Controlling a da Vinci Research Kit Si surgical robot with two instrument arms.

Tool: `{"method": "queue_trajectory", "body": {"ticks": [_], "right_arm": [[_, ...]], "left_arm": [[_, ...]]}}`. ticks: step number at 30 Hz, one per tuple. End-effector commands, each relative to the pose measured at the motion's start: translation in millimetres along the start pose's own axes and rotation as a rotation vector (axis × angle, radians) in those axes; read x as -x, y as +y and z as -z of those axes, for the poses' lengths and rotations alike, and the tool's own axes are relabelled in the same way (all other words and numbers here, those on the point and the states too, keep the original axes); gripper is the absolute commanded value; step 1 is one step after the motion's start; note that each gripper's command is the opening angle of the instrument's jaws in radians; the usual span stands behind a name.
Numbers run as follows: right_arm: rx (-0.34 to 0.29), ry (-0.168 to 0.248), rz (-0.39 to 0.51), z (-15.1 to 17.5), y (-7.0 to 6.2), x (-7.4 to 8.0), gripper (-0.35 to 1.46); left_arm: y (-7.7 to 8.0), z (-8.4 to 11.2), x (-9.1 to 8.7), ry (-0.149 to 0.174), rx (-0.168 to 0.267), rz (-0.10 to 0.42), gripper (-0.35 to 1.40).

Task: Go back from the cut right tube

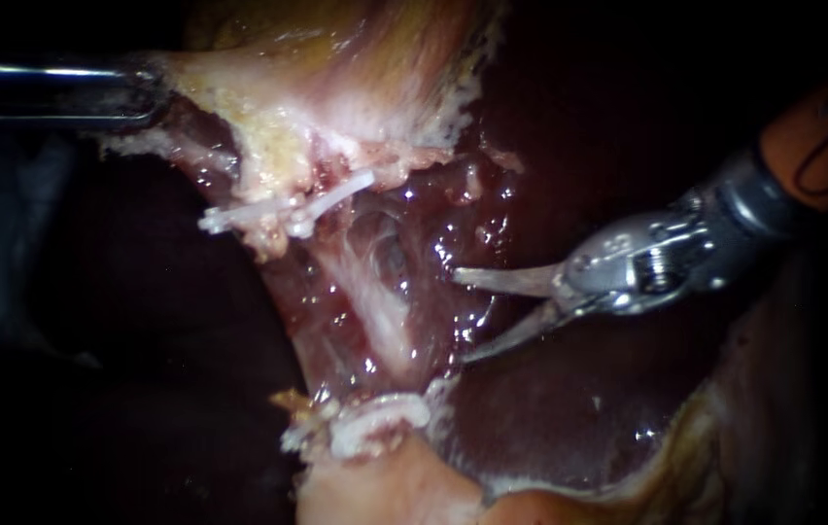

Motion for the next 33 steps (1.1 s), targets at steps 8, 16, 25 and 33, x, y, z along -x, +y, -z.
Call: {"method": "queue_trajectory", "body": {"ticks": [8,16,25,33], "right_arm": [[0.033,-0.023,0.007,3.0,1.2,0.1,1.45],[0.034,-0.024,0.003,3.6,1.3,0.1,1.45],[0.035,-0.024,0.003,3.6,1.4,0.2,1.45],[0.035,-0.024,0.003,3.6,1.4,0.3,1.45]], "left_arm": [[-0.1,-0.2,0.1,0.000,0.000,0.000,-0.35],[-0.8,-1.5,0.7,0.004,-0.006,-0.005,-0.35],[-1.8,-4.7,2.3,-0.004,-0.003,-0.015,-0.35],[-2.3,-6.3,3.1,-0.014,0.000,-0.021,-0.35]]}}
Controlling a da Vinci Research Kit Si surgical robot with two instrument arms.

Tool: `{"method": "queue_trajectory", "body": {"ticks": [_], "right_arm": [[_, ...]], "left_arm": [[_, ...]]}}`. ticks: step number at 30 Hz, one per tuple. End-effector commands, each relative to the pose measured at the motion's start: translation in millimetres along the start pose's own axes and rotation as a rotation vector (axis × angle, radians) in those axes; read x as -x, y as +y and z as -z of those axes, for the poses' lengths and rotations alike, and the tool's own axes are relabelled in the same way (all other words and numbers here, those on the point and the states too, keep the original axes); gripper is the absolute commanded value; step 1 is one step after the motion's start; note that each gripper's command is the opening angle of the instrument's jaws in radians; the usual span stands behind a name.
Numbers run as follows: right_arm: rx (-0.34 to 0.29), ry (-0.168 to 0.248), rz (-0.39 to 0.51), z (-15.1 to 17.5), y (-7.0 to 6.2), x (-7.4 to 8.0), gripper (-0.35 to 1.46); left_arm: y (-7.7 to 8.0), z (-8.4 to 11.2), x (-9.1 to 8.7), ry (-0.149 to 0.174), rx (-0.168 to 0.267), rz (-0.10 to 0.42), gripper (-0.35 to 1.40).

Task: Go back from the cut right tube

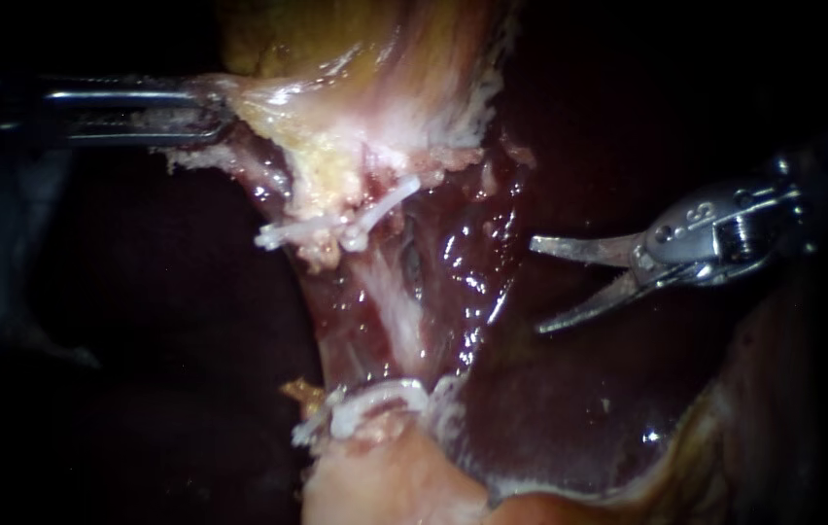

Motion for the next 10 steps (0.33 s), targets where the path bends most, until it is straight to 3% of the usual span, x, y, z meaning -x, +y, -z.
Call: {"method": "queue_trajectory", "body": {"ticks": [1,10], "right_arm": [[0.000,0.000,0.000,0.0,0.0,0.0,1.45],[0.000,0.000,0.000,0.0,0.0,0.0,1.45]], "left_arm": [[0.0,-0.1,0.0,-0.001,-0.002,0.001,-0.35],[0.0,-0.1,0.0,-0.003,-0.003,0.001,-0.35]]}}
